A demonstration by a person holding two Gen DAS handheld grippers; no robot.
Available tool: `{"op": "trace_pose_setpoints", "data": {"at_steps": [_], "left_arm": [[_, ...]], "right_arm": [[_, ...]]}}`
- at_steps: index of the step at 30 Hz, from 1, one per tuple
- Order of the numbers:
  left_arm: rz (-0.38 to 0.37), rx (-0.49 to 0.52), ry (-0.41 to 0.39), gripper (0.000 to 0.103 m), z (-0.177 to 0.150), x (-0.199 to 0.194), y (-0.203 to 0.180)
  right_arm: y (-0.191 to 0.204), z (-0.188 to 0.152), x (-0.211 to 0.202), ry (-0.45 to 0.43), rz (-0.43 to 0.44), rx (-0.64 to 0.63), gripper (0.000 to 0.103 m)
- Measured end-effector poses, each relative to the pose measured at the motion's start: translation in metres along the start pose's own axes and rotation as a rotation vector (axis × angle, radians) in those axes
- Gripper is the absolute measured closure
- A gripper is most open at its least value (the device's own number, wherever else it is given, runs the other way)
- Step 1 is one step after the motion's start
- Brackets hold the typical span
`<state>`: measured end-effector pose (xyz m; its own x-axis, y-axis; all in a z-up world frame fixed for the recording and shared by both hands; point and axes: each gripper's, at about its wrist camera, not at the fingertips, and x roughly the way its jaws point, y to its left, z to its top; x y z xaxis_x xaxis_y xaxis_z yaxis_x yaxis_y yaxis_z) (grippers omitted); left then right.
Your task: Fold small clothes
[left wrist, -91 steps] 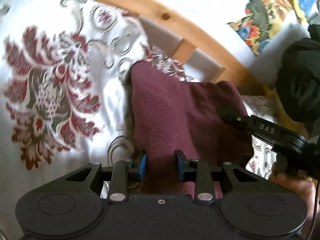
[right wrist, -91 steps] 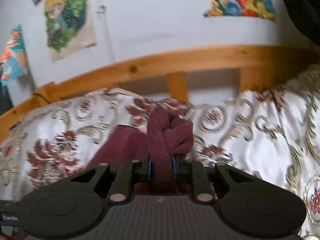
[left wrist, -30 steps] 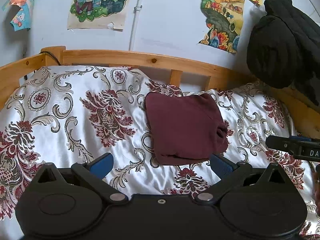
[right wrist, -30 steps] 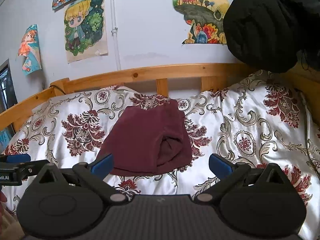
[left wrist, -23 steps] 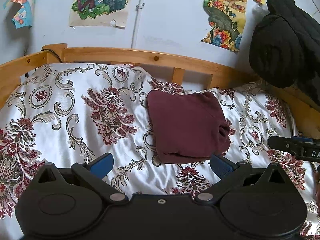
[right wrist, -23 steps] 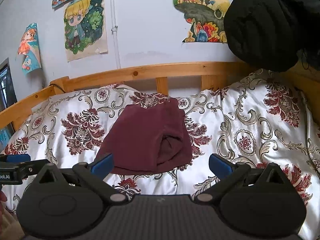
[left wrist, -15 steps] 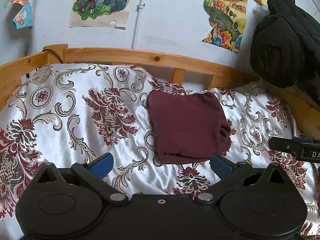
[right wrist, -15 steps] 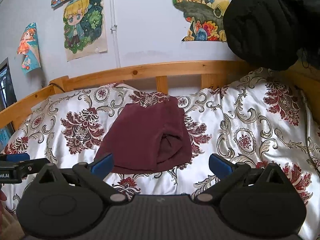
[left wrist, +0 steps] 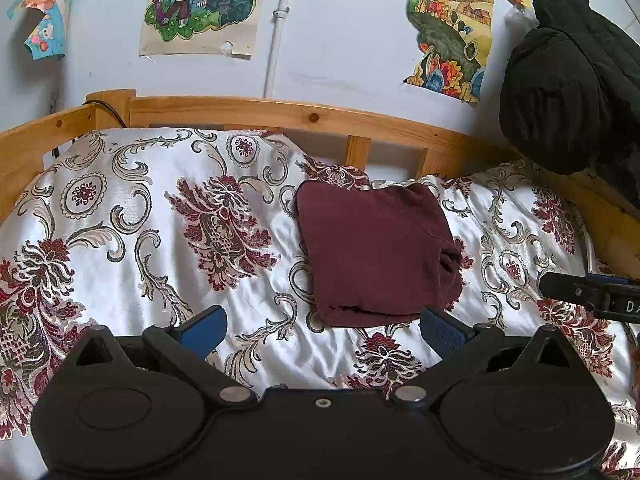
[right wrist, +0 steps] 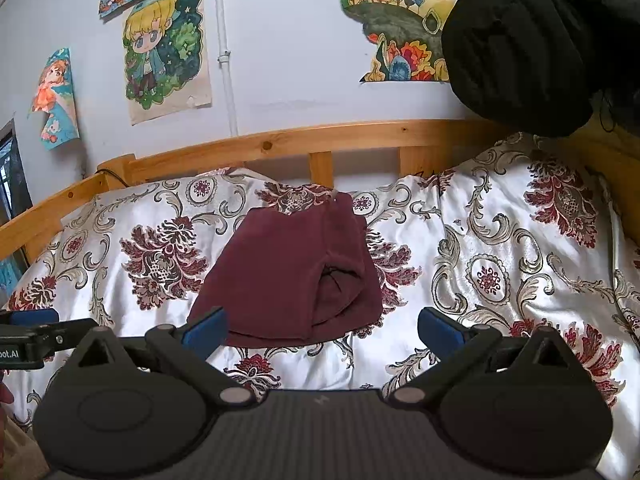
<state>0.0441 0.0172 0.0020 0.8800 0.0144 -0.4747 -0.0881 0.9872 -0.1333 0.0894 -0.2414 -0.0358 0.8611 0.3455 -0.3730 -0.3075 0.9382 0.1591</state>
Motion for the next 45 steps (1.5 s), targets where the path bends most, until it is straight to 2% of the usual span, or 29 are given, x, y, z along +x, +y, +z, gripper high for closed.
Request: {"op": "trace_pose_setpoints", "data": {"at_steps": [45], "left_arm": [[-0.006, 0.021, 0.02, 0.001, -0.0022, 0.0025, -0.0004]], "right_arm": [[-0.0005, -0.0035, -0.0009, 0.013, -0.007, 0.037, 0.0]]}}
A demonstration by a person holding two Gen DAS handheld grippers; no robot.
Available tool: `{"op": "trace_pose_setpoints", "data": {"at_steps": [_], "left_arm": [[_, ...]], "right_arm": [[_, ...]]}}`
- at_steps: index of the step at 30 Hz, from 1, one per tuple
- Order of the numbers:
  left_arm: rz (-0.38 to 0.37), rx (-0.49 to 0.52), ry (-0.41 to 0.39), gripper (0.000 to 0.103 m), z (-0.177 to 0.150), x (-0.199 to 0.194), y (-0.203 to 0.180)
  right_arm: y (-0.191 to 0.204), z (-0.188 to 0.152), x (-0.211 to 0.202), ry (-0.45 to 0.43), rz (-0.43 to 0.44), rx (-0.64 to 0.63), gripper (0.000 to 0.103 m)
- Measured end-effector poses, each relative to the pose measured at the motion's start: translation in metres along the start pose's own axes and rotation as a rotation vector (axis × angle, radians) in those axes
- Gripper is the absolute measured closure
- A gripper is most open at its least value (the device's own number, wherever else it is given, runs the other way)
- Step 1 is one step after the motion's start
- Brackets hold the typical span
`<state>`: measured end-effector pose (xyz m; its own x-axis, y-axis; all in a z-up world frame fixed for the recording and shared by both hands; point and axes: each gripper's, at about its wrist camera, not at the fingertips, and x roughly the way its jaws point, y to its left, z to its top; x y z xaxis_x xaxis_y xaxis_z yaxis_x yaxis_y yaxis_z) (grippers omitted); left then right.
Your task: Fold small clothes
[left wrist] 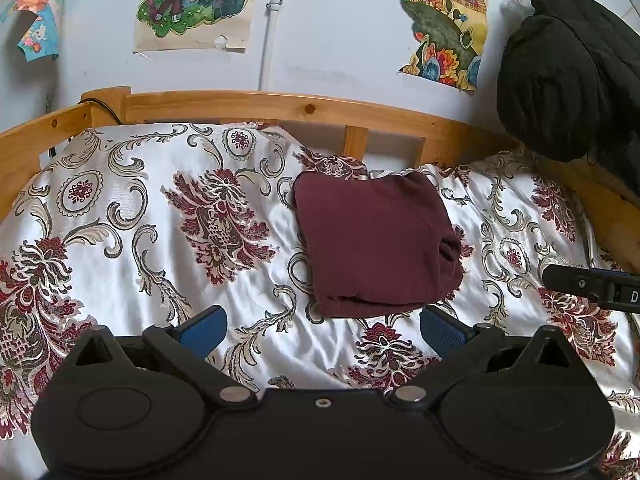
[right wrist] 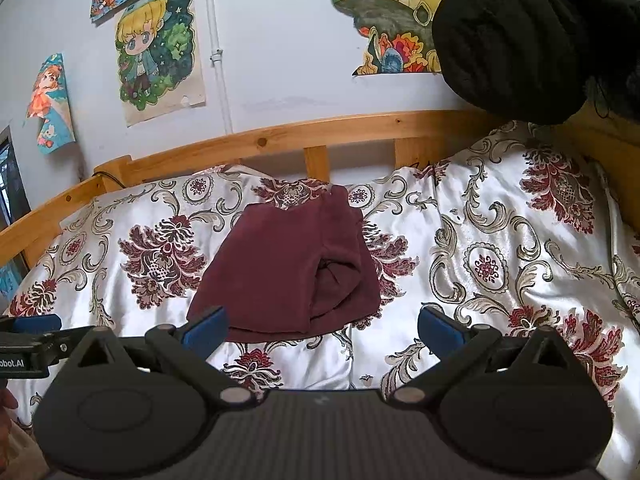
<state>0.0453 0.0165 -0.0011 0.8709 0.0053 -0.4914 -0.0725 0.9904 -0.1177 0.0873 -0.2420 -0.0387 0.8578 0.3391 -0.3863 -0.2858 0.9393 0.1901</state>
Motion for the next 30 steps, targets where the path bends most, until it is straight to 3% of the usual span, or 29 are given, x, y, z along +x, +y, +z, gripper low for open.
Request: {"op": "trace_pose_setpoints", "data": {"at_steps": [15, 19, 24, 30], "left_arm": [[0.006, 0.0, 0.016, 0.001, -0.002, 0.004, 0.003], [0.097, 0.01, 0.034, 0.001, 0.0, 0.007, 0.002], [0.237, 0.098, 0.032, 0.001, 0.0, 0.01, -0.007], [0.24, 0.104, 0.016, 0.001, 0.002, 0.005, -0.007]], "right_arm": [[0.0, 0.0, 0.0, 0.004, 0.0, 0.003, 0.0], [0.0, -0.002, 0.002, 0.009, -0.001, 0.005, 0.0], [0.001, -0.002, 0.002, 0.008, -0.002, 0.005, 0.0], [0.001, -0.002, 0.002, 0.01, -0.001, 0.005, 0.0]]}}
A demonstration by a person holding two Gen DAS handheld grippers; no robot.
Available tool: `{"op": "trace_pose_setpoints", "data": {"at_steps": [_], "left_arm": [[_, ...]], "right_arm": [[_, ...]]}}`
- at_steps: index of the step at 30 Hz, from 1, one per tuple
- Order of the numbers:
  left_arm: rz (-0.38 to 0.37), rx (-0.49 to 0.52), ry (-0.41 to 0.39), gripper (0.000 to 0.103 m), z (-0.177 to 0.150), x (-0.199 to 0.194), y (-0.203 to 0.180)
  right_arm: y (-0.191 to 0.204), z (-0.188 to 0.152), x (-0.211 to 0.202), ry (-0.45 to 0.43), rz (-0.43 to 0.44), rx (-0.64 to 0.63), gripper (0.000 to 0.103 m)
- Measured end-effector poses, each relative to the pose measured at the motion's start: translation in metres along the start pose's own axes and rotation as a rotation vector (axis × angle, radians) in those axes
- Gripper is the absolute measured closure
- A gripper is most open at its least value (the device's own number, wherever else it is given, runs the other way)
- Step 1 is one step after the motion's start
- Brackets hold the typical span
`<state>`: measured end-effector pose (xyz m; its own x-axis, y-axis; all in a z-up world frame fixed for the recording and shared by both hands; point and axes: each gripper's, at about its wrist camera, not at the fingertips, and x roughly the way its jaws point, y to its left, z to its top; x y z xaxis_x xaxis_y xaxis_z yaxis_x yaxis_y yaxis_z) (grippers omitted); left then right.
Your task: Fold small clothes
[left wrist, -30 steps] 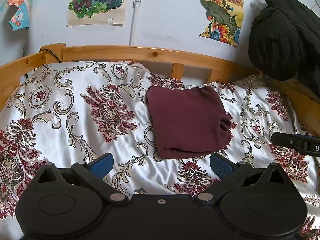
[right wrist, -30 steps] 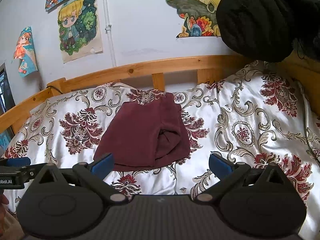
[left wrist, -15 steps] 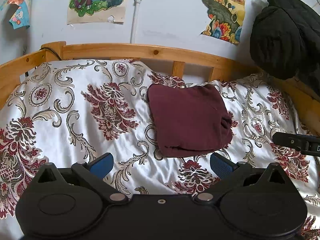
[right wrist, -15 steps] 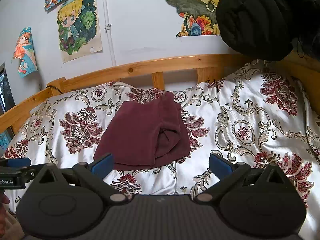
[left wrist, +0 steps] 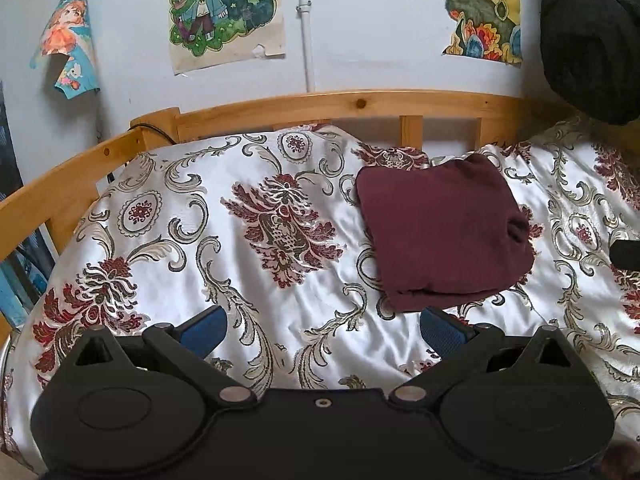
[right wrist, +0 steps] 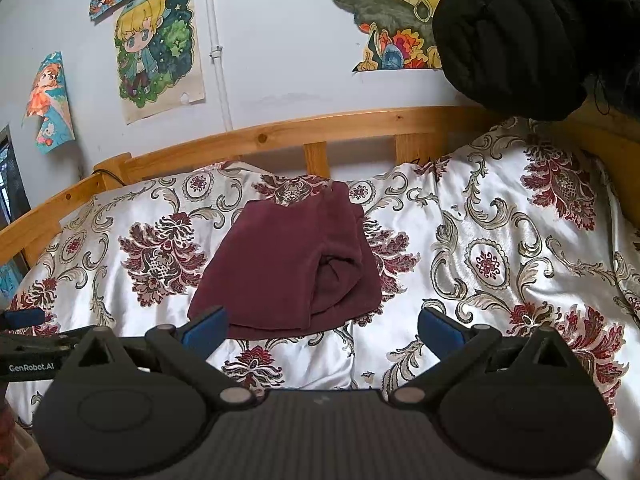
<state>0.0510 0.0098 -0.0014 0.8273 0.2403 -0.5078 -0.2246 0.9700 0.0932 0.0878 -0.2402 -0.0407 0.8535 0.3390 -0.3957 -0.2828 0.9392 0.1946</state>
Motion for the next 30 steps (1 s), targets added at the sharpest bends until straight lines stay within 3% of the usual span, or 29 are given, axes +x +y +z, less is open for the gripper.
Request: {"op": "trace_pose_setpoints", "data": {"at_steps": [17, 30], "left_arm": [[-0.019, 0.053, -0.073, 0.001, 0.0, -0.011, -0.008], [-0.013, 0.064, -0.05, 0.001, -0.001, -0.008, -0.009]], "right_arm": [[0.0, 0.0, 0.001, 0.012, -0.001, 0.005, 0.0], [0.0, -0.002, 0.001, 0.017, -0.002, 0.009, 0.0]]}}
